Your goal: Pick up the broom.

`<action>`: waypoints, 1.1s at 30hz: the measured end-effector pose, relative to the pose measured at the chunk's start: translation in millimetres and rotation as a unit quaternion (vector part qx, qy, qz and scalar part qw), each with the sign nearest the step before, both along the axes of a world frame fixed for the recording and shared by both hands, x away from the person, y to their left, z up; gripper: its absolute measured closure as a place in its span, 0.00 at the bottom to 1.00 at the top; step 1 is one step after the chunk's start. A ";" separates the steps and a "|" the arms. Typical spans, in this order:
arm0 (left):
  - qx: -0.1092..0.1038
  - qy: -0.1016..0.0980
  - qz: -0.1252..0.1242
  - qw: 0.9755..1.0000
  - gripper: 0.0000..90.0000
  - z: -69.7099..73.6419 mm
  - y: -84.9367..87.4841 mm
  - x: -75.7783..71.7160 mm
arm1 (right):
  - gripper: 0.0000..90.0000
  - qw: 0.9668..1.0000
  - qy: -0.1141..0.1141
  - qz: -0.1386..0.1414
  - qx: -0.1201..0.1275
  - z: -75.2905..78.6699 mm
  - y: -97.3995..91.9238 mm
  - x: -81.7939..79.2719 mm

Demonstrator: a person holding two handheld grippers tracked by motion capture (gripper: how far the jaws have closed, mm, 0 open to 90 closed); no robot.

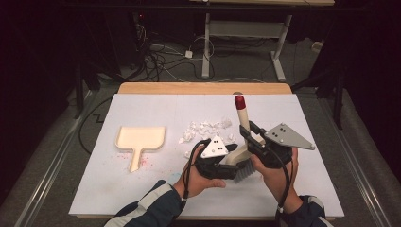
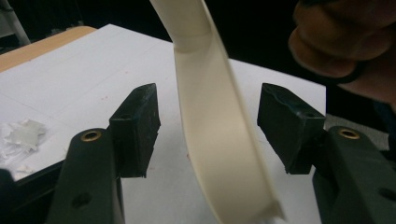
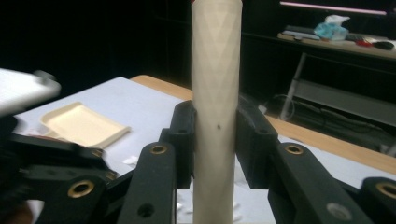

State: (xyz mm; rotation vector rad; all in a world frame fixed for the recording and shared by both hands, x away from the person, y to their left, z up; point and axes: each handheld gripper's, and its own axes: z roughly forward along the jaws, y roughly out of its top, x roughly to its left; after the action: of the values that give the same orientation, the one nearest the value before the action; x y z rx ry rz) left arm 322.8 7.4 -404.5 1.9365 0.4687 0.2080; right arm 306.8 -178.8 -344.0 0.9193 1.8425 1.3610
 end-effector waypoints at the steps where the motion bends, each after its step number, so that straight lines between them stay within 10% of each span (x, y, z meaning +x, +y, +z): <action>1: -0.002 0.002 -0.002 1.000 0.45 -0.6 1.2 0.8 | 0.78 1.000 -0.004 0.005 -0.002 1.0 1.5 -2.6; 13: 0.005 -0.007 -0.025 1.000 0.71 6.4 20.9 9.9 | 0.78 1.000 -0.016 0.026 0.008 5.0 6.8 -14.3; 19: 0.017 -0.012 -0.046 0.999 0.73 14.2 36.3 12.4 | 0.70 0.993 -0.024 0.109 0.029 8.9 -7.3 -19.5; 24: 0.062 -0.025 -0.061 0.996 0.73 15.2 49.4 7.8 | 0.58 0.981 -0.023 0.192 -0.020 13.8 -22.5 -24.8; 27: 0.091 -0.032 -0.080 0.992 0.73 11.0 60.1 3.3 | 0.54 0.972 -0.006 0.217 -0.090 7.9 -27.4 -23.7; 33: 0.128 -0.020 -0.116 0.985 0.73 1.1 72.5 -5.4 | 0.46 0.948 0.061 0.276 -0.147 -18.9 -25.3 -9.3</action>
State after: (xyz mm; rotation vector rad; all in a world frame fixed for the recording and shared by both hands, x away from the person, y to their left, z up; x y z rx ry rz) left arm 317.4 80.0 -403.4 2.2148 0.1934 0.1628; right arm 297.5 -204.1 -362.9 0.3449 2.4371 1.2993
